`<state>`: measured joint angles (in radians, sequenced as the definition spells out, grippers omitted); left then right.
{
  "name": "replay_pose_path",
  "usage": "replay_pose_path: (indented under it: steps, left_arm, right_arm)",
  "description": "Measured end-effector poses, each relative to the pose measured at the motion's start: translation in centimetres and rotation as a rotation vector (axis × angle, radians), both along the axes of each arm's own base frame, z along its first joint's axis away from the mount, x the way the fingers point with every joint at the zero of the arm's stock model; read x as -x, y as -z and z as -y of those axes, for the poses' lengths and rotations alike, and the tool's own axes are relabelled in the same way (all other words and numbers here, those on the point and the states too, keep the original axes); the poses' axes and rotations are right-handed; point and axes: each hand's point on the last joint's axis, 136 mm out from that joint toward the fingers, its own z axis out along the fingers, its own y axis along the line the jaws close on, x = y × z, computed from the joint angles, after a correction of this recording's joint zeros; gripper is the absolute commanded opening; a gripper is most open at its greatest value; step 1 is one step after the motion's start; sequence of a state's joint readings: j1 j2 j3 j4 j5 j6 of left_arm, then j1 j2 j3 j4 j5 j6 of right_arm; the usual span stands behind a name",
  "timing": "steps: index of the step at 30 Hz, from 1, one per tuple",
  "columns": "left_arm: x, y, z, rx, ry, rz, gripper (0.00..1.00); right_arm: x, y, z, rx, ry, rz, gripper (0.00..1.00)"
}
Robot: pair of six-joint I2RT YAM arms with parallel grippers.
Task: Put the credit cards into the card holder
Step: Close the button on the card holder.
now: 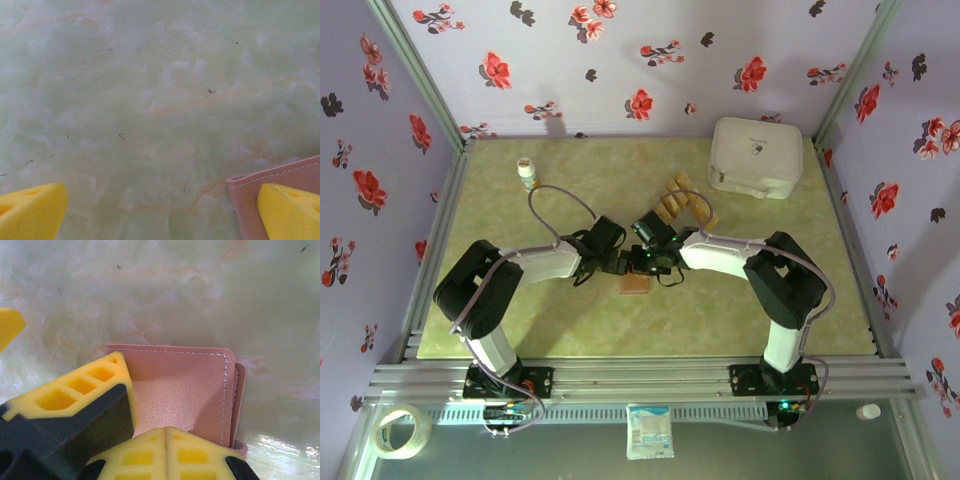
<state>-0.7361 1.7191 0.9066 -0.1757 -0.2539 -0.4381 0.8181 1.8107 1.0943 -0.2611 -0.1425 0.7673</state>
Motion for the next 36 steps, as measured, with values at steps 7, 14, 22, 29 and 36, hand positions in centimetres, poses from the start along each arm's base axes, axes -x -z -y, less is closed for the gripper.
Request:
replay_pose_path:
  steps: [7,14,22,29,36]
  left_arm:
    - [0.0,0.0,0.0,0.0,0.0,0.0,0.98]
    - [0.0,0.0,0.0,0.0,0.0,0.0,0.98]
    - [0.0,0.0,0.0,-0.002,-0.001,-0.001,0.98]
    - [0.0,0.0,-0.1,-0.003,-0.001,-0.002,0.98]
    - [0.0,0.0,-0.1,-0.003,0.0,-0.002,0.98]
  right_arm:
    - [-0.2,0.1,0.2,0.013,0.009,0.011,0.0]
    - [-0.3,0.5,0.1,0.013,0.008,0.011,0.0]
    - [-0.2,0.8,-0.3,0.006,0.004,0.034,0.0]
    - [-0.1,1.1,-0.4,-0.016,0.029,0.087,0.0]
    - [0.2,1.1,-0.5,-0.033,0.052,0.18,0.0]
